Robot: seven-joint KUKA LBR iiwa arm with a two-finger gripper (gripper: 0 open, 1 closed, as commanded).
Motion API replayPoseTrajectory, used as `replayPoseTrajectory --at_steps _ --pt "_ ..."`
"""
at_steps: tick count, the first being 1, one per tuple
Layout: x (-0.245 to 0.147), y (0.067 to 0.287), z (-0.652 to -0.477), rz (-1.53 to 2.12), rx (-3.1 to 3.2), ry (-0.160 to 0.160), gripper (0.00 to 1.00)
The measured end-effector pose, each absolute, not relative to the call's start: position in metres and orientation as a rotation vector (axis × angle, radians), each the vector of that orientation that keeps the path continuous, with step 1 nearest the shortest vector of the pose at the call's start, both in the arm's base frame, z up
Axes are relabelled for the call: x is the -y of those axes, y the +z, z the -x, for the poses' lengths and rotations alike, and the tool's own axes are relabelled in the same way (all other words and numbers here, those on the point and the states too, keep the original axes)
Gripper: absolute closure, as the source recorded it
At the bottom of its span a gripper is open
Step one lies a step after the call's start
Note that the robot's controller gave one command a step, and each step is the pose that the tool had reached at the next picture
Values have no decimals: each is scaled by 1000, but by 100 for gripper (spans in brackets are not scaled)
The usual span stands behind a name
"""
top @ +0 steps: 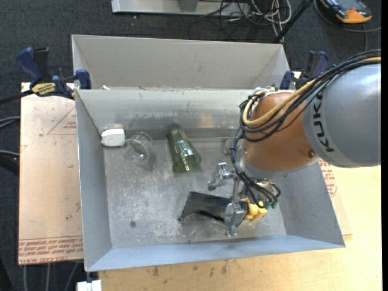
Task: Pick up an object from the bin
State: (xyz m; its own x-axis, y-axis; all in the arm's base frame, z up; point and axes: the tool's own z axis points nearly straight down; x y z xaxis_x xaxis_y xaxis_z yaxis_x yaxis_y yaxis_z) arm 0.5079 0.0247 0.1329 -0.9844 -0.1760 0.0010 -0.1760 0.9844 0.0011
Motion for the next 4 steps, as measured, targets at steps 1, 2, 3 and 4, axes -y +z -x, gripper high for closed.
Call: replayPoseTrajectory --at_steps 1,2,3,4 --pt "-19 133 -511 -78 3141 -2 0" --pt "-11 71 -522 -116 3140 -5 0" --pt "-12 76 -515 320 3132 -5 100" --pt "-12 76 -515 320 3132 -5 100"
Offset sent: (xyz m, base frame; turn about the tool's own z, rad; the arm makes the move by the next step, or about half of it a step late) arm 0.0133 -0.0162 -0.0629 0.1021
